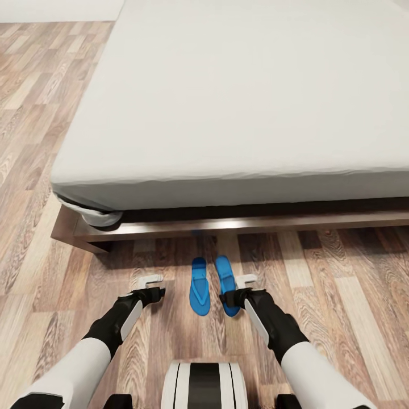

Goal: In the bedroom, move the book from the bed onto either nightstand, and place the two sandals side by side next to the bed.

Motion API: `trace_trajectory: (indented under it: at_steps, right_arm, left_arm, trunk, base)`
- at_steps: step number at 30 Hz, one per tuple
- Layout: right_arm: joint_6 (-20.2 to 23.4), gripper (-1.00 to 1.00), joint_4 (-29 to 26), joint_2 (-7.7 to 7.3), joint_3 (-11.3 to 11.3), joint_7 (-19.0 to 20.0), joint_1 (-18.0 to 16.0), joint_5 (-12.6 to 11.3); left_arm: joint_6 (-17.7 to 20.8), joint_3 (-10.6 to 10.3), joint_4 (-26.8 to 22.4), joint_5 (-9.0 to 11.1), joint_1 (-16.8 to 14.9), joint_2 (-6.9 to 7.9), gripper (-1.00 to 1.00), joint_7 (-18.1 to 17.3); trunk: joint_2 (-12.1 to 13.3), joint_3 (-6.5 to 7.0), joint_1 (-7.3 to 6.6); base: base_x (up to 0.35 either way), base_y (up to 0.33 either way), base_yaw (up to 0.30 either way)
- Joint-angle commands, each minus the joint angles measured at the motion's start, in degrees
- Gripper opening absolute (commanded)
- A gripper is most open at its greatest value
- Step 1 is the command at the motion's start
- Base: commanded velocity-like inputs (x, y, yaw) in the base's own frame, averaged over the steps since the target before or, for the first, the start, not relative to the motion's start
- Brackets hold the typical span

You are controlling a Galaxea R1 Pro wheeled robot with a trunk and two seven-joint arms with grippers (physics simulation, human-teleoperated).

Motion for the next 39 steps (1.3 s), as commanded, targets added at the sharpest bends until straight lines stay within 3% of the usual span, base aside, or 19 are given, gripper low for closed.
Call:
trace_trajectory:
  at_steps: [1, 9, 26, 39]
  right_arm:
    - [0.2, -1.00, -0.1, -0.01, 0.1, -0.2, 0.0, -0.5]
    - [0.1, -1.00, -0.2, -0.03, 0.2, -0.3, 0.0, -0.5]
    - [-0.4, -1.00, -0.9, -0.12, -0.3, -1.0, 0.0, -0.4]
    - [-0.5, -1.00, -0.9, -0.12, -0.3, -0.9, 0.0, -0.6]
  left_arm:
    - [0.3, -0.3, -0.1, 0.6, 0.0, 0.04, 1.00, 0.4]
    - [0.3, -0.3, -0.1, 0.6, 0.0, 0.09, 1.00, 0.4]
    - [0.3, -0.3, -0.1, 0.6, 0.0, 0.12, 1.00, 0.4]
    - [0.3, -0.3, -0.1, 0.6, 0.0, 0.12, 1.00, 0.3]
  trunk:
    - [0.0, -0.26, 0.01]
    - [-0.1, -2.03, 0.22]
    - [-0.1, -2.18, 0.22]
    - [-0.1, -2.18, 0.22]
  base:
    - [0.000, 0.000, 0.000]
    - [0.000, 0.000, 0.000]
    - [0.000, 0.000, 0.075]
    - [0.026, 0.089, -0.094]
